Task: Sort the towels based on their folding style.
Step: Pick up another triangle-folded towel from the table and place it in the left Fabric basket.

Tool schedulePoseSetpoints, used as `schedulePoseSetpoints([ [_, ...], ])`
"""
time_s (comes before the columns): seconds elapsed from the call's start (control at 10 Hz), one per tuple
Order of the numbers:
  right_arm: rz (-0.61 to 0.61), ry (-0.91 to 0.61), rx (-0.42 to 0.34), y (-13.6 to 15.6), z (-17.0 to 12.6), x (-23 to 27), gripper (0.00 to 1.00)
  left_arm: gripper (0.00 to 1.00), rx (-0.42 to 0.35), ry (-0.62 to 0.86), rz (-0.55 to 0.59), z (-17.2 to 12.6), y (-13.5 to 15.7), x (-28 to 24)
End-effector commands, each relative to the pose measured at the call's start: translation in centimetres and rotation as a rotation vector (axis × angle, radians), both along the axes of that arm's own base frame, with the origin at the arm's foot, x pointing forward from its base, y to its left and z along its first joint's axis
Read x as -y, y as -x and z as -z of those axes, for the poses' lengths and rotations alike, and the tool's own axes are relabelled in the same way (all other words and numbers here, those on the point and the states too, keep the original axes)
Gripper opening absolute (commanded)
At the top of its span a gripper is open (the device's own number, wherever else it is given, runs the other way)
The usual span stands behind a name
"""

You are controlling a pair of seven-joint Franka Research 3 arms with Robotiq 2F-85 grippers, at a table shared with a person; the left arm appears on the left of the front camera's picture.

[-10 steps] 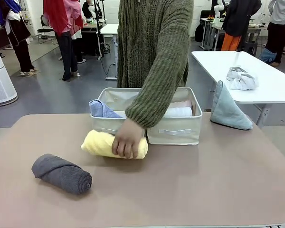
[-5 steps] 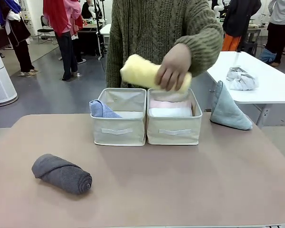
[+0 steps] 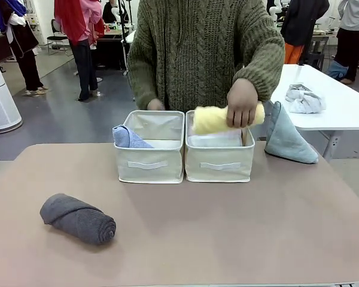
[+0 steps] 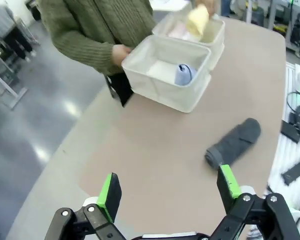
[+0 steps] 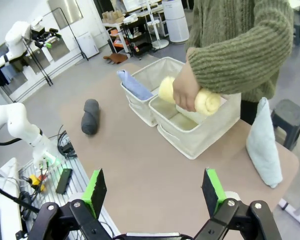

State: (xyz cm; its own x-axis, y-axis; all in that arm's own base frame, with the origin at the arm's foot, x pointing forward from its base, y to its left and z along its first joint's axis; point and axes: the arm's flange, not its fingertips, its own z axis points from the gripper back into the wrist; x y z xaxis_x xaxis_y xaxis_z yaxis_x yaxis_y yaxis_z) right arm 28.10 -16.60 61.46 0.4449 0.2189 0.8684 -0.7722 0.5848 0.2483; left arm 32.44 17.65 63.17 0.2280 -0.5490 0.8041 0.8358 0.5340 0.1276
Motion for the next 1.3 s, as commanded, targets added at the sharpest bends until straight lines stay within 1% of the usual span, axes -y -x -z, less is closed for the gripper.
schedulePoseSetpoints([
  [0.0,-0.012,-0.019,0.022,-0.2,0.1,-0.1,1.0,1.0,0.037,0.007,0.017,4.6,0.3,0.7],
  [0.1,-0.012,-0.019,0.022,-0.2,0.1,-0.1,1.0,1.0,-0.001,-0.007,0.046,5.5,-0.2,0.9],
  [0.2,-0.012,-0.019,0.022,-0.2,0.1,-0.1,1.0,1.0,-0.037,-0.004,0.074,5.7,-0.3,0.9],
  [0.4,-0.012,-0.019,0.022,-0.2,0.1,-0.1,1.0,1.0,-0.092,-0.016,0.147,5.1,-1.0,0.6],
  [0.6,-0.012,-0.019,0.022,-0.2,0.1,-0.1,1.0,1.0,-0.11,-0.017,0.234,4.4,-1.5,-0.1],
  [0.8,-0.012,-0.019,0.022,-0.2,0.1,-0.1,1.0,1.0,-0.173,0.031,0.301,4.0,-2.4,-0.8],
  [0.9,-0.012,-0.019,0.022,-0.2,0.1,-0.1,1.0,1.0,-0.187,0.047,0.322,3.8,-2.7,-1.0],
  [1.0,-0.012,-0.019,0.022,-0.2,0.1,-0.1,1.0,1.0,-0.156,0.023,0.255,4.2,-1.7,0.8],
  [1.2,-0.012,-0.019,0.022,-0.2,0.1,-0.1,1.0,1.0,-0.156,0.023,0.255,4.2,-1.7,0.8],
])
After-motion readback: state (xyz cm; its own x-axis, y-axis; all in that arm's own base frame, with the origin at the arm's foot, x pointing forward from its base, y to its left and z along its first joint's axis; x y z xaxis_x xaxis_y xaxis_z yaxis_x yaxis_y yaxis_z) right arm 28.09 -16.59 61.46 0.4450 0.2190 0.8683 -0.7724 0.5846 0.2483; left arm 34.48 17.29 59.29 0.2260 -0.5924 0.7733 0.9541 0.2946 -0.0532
